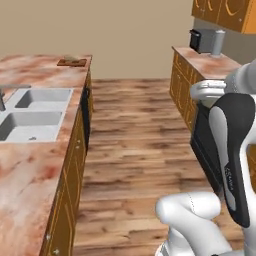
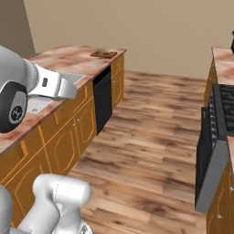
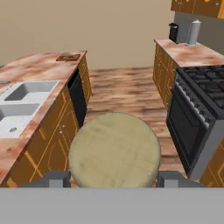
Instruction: Retrieve the sausage and cheese from the fridge and place them on the cutting board on the counter.
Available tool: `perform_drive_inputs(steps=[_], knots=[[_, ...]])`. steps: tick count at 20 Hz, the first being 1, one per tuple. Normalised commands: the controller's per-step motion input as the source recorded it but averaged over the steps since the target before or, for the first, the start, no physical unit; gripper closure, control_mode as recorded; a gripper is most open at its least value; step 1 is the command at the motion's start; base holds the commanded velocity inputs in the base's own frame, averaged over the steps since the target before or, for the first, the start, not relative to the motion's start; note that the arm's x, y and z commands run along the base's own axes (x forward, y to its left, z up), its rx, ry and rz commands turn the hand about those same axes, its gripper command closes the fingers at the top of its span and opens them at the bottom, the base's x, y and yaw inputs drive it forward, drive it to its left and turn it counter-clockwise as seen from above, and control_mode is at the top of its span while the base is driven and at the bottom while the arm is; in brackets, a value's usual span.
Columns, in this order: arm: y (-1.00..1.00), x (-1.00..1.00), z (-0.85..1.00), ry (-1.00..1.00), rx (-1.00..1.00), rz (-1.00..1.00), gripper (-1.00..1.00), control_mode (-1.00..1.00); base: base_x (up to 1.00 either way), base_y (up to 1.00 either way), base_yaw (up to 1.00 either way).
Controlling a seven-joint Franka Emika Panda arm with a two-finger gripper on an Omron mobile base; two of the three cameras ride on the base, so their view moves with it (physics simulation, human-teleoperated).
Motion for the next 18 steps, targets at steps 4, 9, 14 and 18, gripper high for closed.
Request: perform_drive_inputs(steps=[4, 9, 14, 18], knots=[[0.0, 0.0, 0.0, 0.0, 0.0, 0.0, 1.0, 1.0, 1.0, -0.45, 0.0], [0.0, 0.0, 0.0, 0.0, 0.0, 0.0, 1.0, 1.0, 1.0, -0.28, 0.01], [0.0, 0.0, 0.0, 0.0, 0.0, 0.0, 1.0, 1.0, 1.0, -0.07, 0.1], [0.0, 0.0, 0.0, 0.0, 0.0, 0.0, 1.0, 1.0, 1.0, -0.39, 0.01]])
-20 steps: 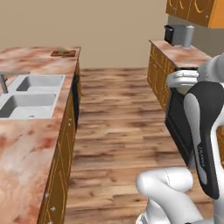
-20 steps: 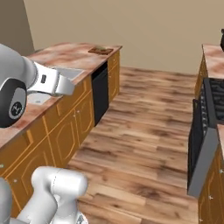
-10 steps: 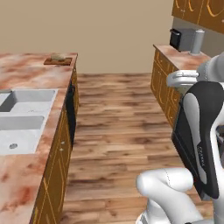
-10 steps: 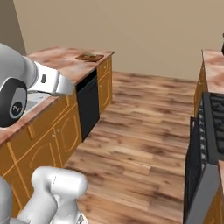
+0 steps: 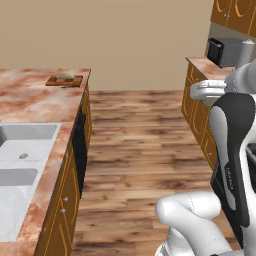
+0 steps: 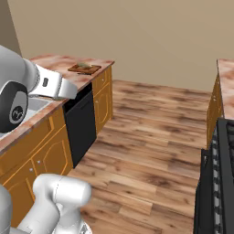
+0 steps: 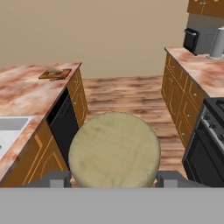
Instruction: Retrieve the sausage and cheese from the fridge and place them on the cutting board on the counter.
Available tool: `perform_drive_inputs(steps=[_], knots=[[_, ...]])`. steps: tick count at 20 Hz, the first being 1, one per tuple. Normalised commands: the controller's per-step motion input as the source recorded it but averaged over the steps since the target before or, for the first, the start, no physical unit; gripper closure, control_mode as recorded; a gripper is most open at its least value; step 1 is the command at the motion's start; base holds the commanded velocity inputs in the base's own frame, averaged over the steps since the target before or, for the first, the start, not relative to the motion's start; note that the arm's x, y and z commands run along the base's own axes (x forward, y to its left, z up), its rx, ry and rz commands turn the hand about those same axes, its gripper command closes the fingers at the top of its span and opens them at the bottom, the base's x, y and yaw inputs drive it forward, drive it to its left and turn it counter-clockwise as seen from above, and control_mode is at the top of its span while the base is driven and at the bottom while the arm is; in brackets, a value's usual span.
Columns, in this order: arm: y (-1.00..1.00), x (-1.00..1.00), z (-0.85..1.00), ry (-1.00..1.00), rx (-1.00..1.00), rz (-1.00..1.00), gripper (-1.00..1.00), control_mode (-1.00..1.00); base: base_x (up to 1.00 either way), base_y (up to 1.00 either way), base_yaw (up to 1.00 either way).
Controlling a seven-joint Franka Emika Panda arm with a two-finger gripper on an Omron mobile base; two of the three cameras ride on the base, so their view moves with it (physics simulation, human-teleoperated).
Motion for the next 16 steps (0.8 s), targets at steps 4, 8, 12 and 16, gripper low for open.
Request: perform_drive_inputs(steps=[4, 8, 12, 16], knots=[[0.0, 0.0, 0.0, 0.0, 0.0, 0.0, 1.0, 1.0, 1.0, -0.25, 0.03], [0.0, 0.0, 0.0, 0.0, 0.0, 0.0, 1.0, 1.0, 1.0, -0.01, 0.18], [0.0, 0.0, 0.0, 0.0, 0.0, 0.0, 1.0, 1.0, 1.0, 0.0, 0.3], [0.0, 0.0, 0.0, 0.0, 0.0, 0.0, 1.0, 1.0, 1.0, -0.09, 0.34]])
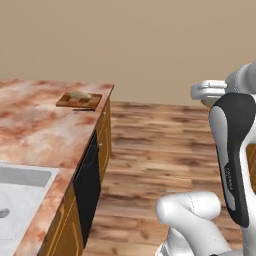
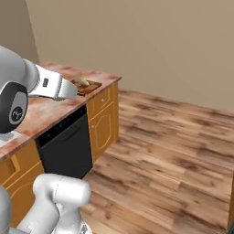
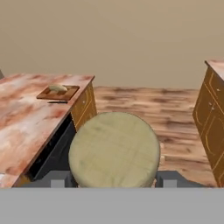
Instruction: Retrieve the sausage and cheese from the fridge and place them on the cutting board on the counter.
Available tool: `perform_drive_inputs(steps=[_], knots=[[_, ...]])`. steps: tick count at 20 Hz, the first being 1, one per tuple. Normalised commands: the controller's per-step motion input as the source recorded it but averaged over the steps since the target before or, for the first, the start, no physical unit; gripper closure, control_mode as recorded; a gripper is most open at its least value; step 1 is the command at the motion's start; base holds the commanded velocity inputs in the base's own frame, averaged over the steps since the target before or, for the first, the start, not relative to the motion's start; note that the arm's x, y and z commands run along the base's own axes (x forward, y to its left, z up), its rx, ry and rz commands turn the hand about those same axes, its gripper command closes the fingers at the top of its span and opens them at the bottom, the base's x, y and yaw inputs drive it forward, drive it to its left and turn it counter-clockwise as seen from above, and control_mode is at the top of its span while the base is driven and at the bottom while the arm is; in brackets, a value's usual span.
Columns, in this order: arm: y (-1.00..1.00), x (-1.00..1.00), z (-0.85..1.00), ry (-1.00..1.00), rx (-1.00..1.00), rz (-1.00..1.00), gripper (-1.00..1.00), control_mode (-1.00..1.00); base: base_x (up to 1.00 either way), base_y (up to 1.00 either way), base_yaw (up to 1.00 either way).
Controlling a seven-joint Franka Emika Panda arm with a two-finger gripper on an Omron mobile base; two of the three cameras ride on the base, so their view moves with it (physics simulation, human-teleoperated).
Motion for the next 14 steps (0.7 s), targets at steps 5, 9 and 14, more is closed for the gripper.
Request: perform_drive_inputs(steps=[5, 9, 14], knots=[[0.0, 0.0, 0.0, 0.0, 0.0, 0.0, 1.0, 1.0, 1.0, -0.24, 0.34], [0.0, 0.0, 0.0, 0.0, 0.0, 0.0, 1.0, 1.0, 1.0, -0.12, 0.31], [0.0, 0.0, 0.0, 0.0, 0.0, 0.0, 1.0, 1.0, 1.0, -0.06, 0.28]])
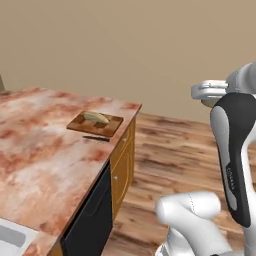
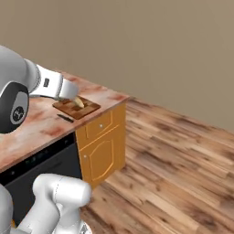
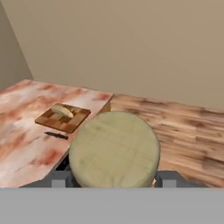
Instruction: Retrieve the sausage and cheese from the fridge and place them on the cutting board on the counter.
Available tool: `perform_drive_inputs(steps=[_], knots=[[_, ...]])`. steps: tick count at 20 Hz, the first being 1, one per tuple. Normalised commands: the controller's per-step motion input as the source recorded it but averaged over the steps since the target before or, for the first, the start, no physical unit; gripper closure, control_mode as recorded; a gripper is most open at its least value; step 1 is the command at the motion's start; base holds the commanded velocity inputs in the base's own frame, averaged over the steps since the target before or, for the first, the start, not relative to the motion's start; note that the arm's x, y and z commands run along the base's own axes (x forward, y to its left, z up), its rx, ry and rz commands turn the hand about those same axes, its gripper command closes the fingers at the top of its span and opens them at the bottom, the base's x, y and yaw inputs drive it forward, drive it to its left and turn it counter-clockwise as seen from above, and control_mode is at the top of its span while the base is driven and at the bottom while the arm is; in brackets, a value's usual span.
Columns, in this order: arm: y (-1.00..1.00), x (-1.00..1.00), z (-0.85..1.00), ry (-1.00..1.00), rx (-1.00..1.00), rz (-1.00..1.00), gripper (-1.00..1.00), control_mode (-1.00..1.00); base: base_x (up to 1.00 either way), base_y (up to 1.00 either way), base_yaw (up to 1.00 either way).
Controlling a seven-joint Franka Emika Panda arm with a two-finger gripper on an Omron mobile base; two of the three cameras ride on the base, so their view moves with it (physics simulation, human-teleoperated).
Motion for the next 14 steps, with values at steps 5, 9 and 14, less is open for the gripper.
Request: perform_drive_inputs(steps=[5, 9, 14], knots=[[0.0, 0.0, 0.0, 0.0, 0.0, 0.0, 1.0, 1.0, 1.0, -0.1, 0.22], [0.0, 0.0, 0.0, 0.0, 0.0, 0.0, 1.0, 1.0, 0.96, -0.27, 0.2], [0.0, 0.0, 0.0, 0.0, 0.0, 0.0, 1.0, 1.0, 0.59, -0.23, 0.12]])
